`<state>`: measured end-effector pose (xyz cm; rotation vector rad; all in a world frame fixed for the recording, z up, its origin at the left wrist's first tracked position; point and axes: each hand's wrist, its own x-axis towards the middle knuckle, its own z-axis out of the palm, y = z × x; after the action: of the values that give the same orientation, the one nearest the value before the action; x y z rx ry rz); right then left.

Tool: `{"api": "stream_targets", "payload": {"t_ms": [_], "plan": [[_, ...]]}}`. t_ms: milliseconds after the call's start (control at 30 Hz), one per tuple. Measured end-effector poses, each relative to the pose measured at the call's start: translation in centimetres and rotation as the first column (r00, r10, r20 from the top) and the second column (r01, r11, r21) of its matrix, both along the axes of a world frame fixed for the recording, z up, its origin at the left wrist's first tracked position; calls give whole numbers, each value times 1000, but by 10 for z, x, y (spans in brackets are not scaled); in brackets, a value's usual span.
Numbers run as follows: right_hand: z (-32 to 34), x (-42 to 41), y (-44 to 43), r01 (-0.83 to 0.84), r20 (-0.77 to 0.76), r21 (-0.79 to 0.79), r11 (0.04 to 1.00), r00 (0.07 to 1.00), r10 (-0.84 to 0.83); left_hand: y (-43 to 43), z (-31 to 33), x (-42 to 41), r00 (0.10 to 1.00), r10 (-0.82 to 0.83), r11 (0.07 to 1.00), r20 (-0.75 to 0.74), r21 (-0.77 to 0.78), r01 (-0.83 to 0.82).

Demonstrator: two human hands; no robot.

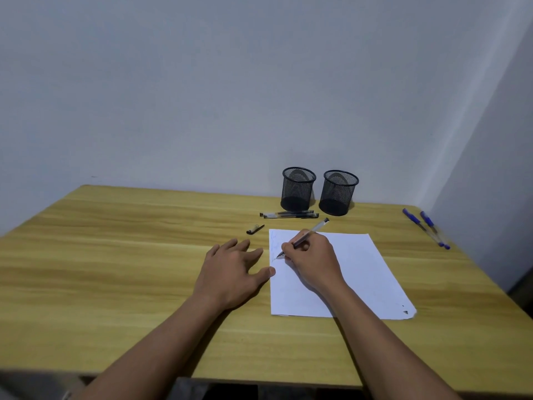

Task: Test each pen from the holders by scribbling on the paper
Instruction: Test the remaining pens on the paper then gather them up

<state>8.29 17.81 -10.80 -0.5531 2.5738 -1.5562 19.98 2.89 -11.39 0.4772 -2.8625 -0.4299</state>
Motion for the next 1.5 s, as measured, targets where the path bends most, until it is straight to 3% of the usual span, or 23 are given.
{"api": "stream_targets", "payload": {"t_ms": [267, 400, 633, 733, 833, 1000, 1067, 1300, 1500], "plan": [[3, 2, 0, 26, -27, -4, 1000, 999, -26, 0, -1, -1, 1000, 4, 1000, -18, -2, -4], [3, 0, 0, -16, 43, -28, 999, 999, 17, 1, -1, 0, 1000, 2, 1000, -27, -10, -2], [20, 2, 1, -16, 143, -278, 960, 988, 58, 2, 8, -2, 997, 28, 999, -76, 18, -27], [27, -2, 2, -37, 170, -341, 939, 980, 101, -2, 20, -13, 955, 180, 972, -236, 193, -136], [30, -10, 3, -51, 186, -311, 949, 976, 114, -14, 27, -38, 913, 317, 921, -258, 312, -232], [30, -17, 8, -41, 221, -322, 946, 968, 117, -25, 20, -65, 941, 298, 950, -157, 148, -276], [29, -17, 11, -44, 197, -324, 945, 974, 113, -25, 17, -66, 942, 284, 954, -178, 150, -259], [34, -10, 18, 11, 219, -462, 887, 970, 102, -17, 36, -49, 918, 184, 874, -352, 486, 11], [51, -3, 29, 4, 190, -548, 837, 974, 119, -7, 57, -42, 927, 53, 848, -370, 507, 154]]}}
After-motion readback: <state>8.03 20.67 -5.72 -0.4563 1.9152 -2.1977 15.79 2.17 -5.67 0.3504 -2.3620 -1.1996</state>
